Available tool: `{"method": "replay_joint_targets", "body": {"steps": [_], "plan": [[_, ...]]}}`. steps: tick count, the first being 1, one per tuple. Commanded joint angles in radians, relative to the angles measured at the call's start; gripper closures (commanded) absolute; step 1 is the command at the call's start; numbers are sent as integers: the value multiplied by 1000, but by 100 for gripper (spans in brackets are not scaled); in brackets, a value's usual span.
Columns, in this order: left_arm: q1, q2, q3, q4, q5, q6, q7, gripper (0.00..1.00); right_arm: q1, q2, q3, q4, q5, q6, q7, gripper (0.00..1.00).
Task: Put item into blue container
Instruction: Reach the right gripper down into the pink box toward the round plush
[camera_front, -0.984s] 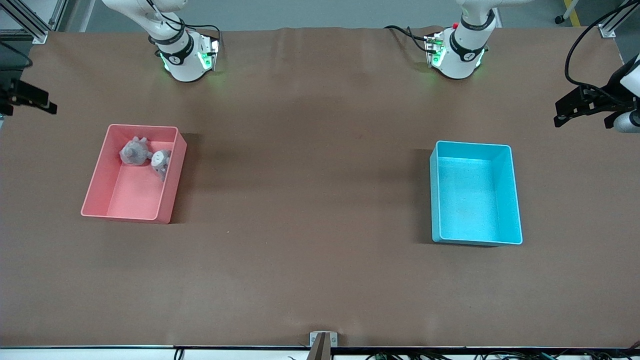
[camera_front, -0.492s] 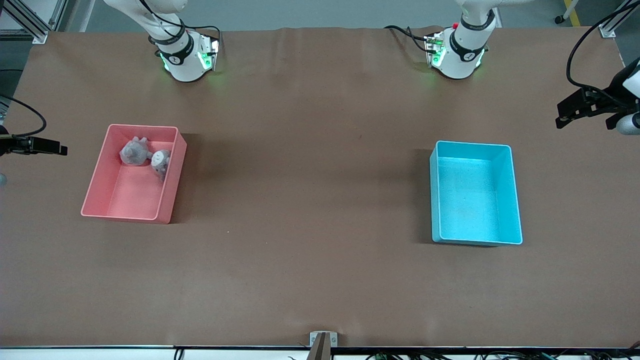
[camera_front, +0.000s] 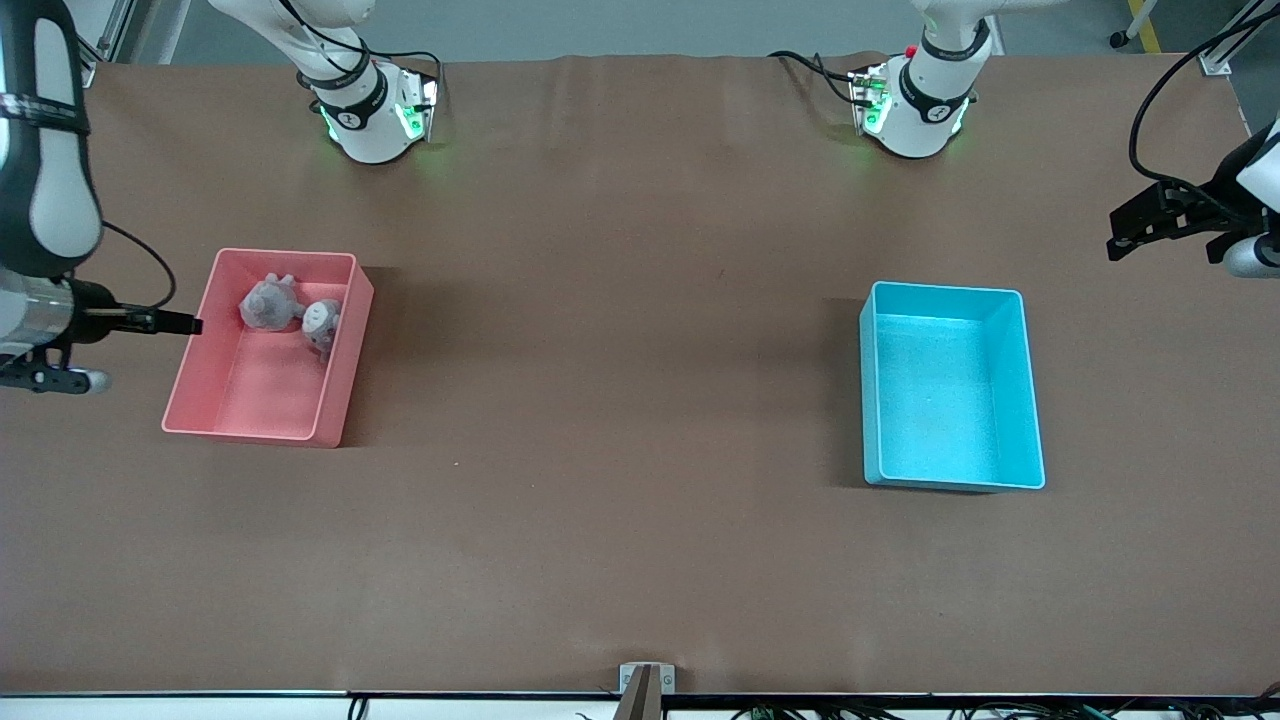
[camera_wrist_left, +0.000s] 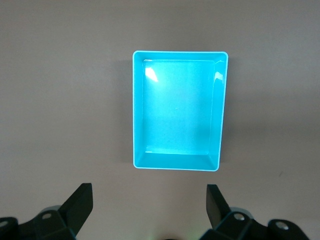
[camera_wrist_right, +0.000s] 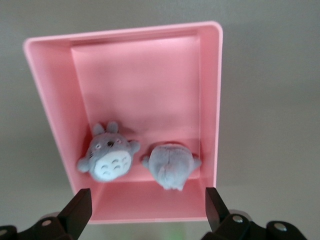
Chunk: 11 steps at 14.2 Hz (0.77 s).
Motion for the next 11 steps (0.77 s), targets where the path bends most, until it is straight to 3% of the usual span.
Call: {"method": "replay_joint_targets", "body": {"steps": [1,4,11], "plan": [[5,2,-6,10,17,-12,20,0,-10,-106,9,-242,-15,184,51,0],[6,2,-6,9,16,-12,18,0,-11,-123,9,-374,-17,307,100,0],[6,0,-1,9,11,-14,18,0,-71,-91,8,-498,-44,484,149,0]]}}
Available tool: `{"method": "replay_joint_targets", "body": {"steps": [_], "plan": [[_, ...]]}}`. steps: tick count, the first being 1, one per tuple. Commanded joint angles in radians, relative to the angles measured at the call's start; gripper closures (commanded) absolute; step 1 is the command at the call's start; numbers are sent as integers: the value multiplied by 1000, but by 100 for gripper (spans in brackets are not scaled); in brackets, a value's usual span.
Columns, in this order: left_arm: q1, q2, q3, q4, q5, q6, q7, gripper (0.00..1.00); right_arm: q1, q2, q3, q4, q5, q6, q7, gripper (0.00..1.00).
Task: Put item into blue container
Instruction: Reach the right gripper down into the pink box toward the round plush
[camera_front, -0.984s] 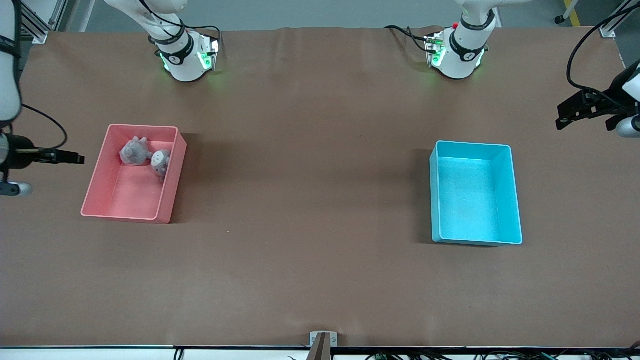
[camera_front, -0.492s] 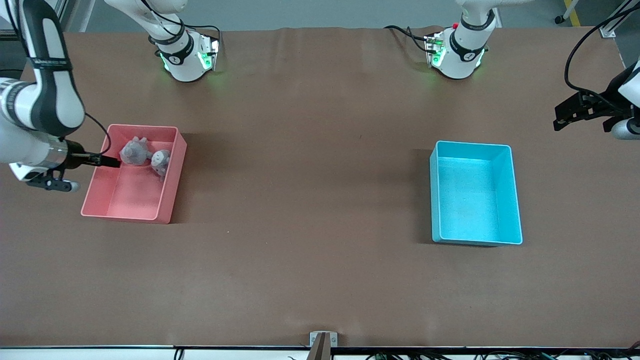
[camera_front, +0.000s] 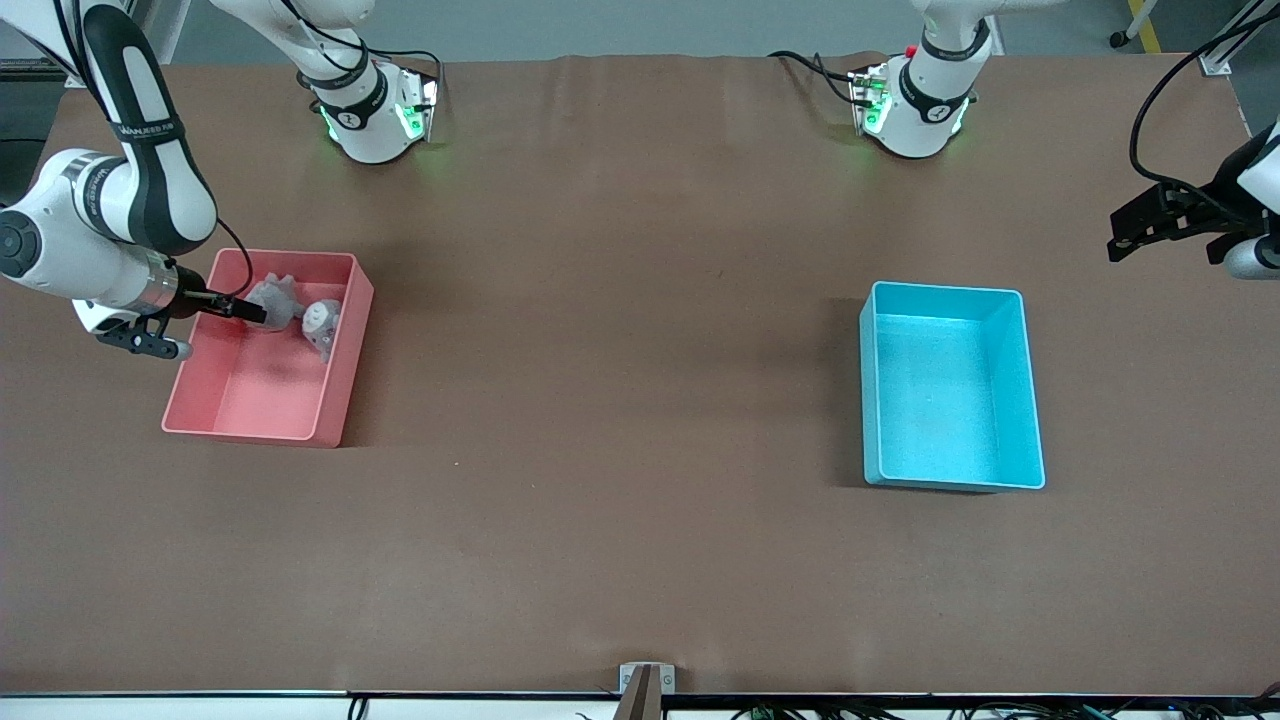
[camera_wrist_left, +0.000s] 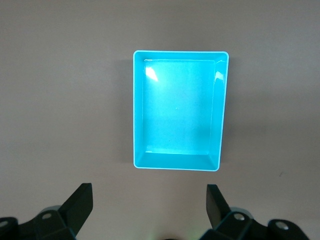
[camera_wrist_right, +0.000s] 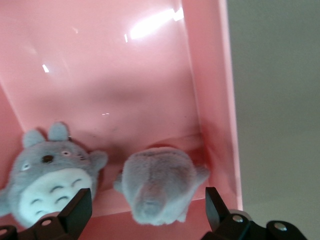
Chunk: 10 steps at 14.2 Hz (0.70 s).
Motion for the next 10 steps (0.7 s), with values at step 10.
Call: {"method": "replay_joint_targets", "body": {"steps": [10], "plan": [[10,-1,-1,-9,3,-25,19,0,2,84,15,-67,-20,39,279,0]]}}
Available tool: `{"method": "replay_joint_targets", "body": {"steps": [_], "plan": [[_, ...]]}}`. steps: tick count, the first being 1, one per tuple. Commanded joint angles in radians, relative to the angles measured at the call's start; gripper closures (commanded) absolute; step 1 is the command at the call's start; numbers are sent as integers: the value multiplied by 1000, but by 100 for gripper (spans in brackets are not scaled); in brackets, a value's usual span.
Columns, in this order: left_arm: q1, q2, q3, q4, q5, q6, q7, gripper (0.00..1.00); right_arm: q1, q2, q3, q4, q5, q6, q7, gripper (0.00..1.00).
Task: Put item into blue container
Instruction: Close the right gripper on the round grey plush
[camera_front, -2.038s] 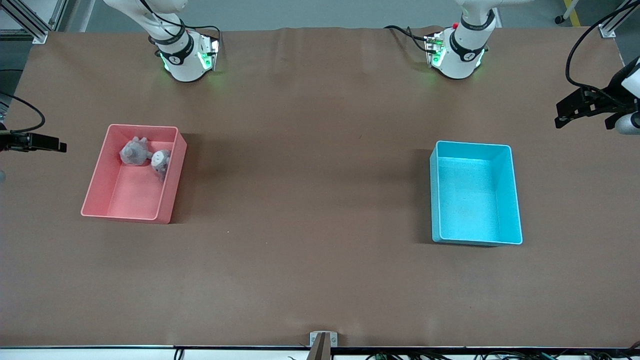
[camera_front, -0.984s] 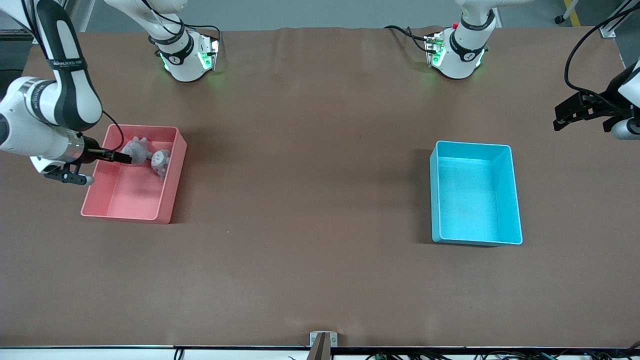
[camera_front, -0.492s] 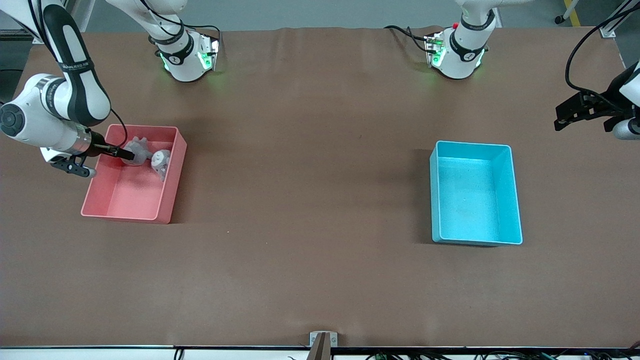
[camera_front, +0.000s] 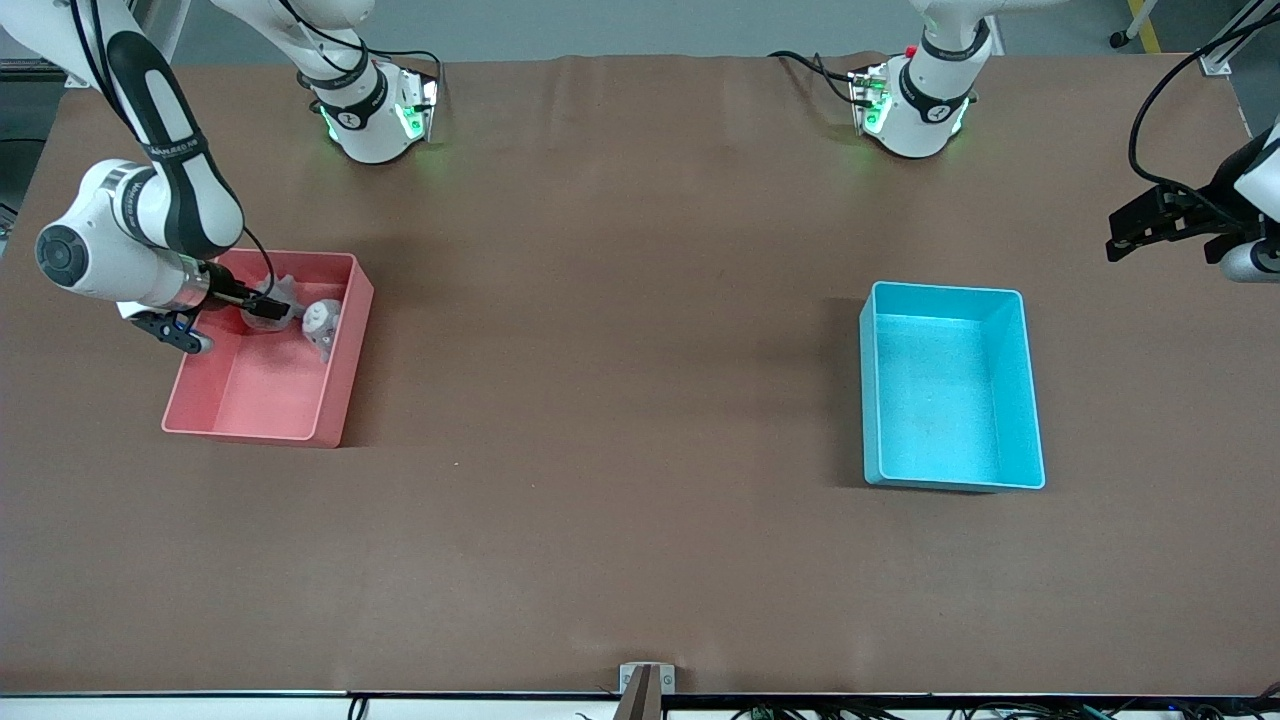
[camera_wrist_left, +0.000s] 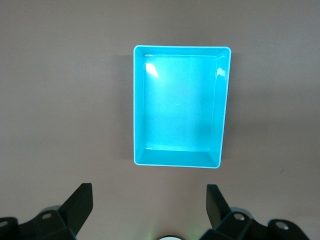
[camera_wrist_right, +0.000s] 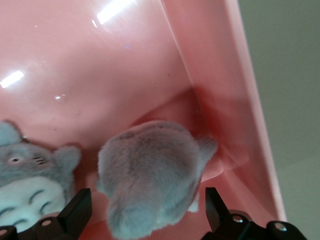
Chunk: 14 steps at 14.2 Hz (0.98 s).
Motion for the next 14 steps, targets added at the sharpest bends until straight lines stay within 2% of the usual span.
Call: {"method": "replay_joint_targets", "body": {"steps": [1,3,5,7,8,9,10,14], "plan": [[9,-3,-2,1,3,-19,16,0,4,27,6,-10,-20,21,53,0],[13,-6,-2,1,3,-21,7,0,4,40,6,-7,-18,27,58,7],[17,-9,-2,1,3,-21,2,0,6,38,6,-4,-20,18,63,33],[40,-15,-2,4,3,-21,10,0,6,37,7,2,-18,5,64,67],[40,-17,-2,4,3,-21,12,0,6,37,7,10,-18,-5,67,81],[40,-17,-2,4,3,-21,16,0,6,37,7,22,-18,-24,67,90],[40,-17,-2,2,3,-21,18,0,6,37,7,36,-18,-41,66,97],[37,-15,-7,1,5,-24,21,0,19,32,10,137,-18,-171,67,99]]}}
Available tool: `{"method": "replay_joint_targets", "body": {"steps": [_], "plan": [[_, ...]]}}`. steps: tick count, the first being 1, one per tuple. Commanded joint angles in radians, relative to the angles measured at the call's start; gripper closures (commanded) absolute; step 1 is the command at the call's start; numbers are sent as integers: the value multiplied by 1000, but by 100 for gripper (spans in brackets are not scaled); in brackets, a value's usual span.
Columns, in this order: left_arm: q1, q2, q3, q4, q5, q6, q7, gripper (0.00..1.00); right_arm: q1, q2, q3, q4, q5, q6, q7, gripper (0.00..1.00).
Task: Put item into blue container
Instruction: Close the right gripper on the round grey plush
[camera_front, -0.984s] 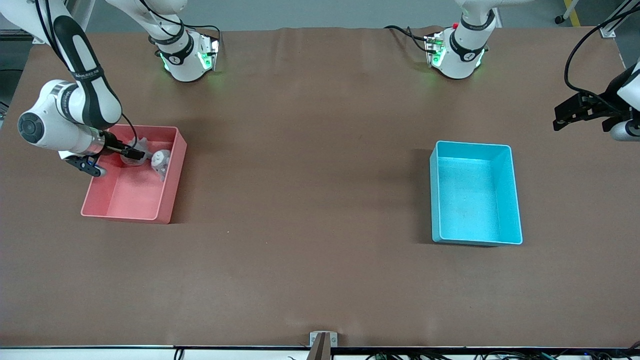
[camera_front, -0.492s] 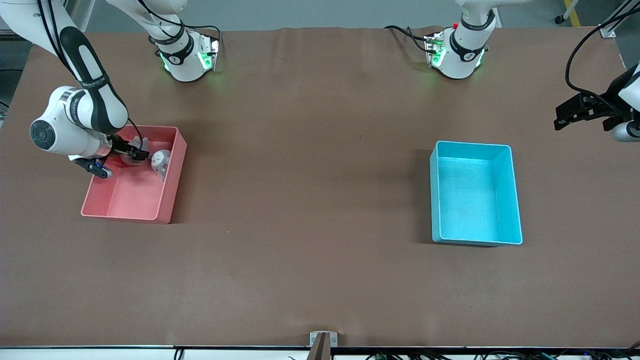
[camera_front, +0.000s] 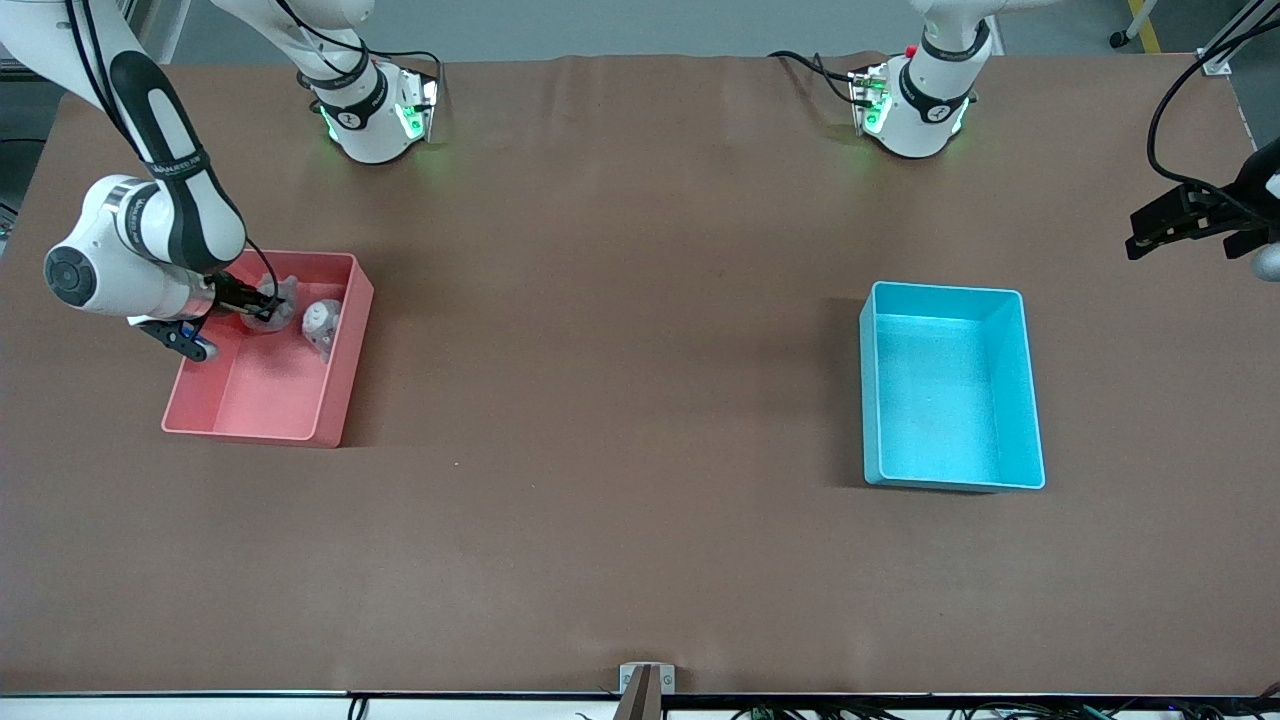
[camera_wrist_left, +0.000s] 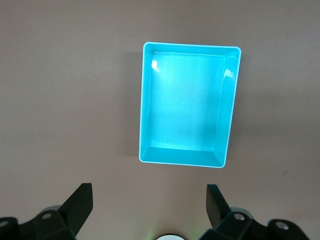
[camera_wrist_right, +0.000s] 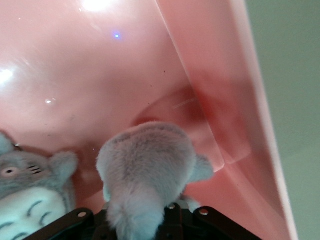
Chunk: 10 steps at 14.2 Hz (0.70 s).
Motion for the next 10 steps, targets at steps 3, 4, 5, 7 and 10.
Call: {"method": "replay_joint_targets", "body": {"steps": [3,4,5,7,10], "plan": [[7,-9,-4,4,5,-31,19,0,45,-11,3,200,-20,-247,51,99],[7,-9,-4,5,5,-31,19,0,71,-11,3,261,-20,-320,72,99],[7,-11,-2,7,6,-31,19,0,95,-11,3,319,-20,-382,106,99],[7,-14,-1,7,8,-32,19,0,158,-17,4,416,-17,-494,187,99],[7,-16,1,8,8,-32,19,0,256,-29,8,463,14,-530,319,99]]}}
